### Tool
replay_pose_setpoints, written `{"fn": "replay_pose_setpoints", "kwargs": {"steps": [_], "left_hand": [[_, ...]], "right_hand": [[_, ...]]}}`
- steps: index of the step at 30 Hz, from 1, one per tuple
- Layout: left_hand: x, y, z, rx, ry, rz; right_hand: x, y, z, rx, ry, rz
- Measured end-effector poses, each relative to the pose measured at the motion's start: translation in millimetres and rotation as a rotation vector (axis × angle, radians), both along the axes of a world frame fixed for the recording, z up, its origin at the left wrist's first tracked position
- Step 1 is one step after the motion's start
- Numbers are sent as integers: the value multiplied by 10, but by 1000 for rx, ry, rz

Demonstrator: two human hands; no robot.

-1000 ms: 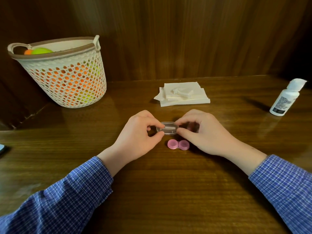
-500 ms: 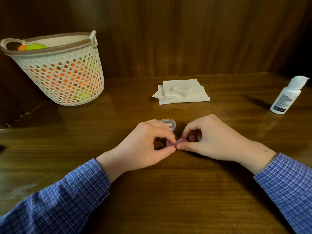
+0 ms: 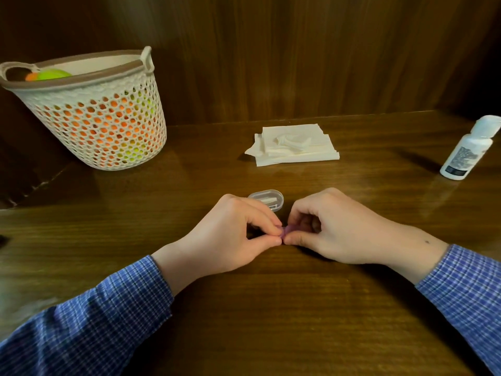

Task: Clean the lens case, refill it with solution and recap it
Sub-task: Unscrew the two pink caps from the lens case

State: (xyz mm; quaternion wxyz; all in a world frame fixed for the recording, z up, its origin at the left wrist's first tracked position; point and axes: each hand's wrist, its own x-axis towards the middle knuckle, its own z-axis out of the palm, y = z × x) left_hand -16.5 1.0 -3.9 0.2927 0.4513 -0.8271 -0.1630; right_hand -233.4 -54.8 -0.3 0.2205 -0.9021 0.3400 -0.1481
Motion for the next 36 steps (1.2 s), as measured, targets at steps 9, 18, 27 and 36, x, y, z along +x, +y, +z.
{"fn": "replay_pose_setpoints", "kwargs": {"steps": [9, 18, 27, 36], "left_hand": [[11, -12, -7, -3, -16, -34], [20, -10, -20, 0, -15, -1], [45, -15, -57, -18, 6, -7], [58, -44, -59, -21, 11, -33]], "right_hand": [[-15, -98, -17, -18, 6, 96], [-36, -87, 14, 24, 16, 115], [-75, -36, -29, -79, -31, -12], [-86, -17, -45, 63, -148, -10]]}}
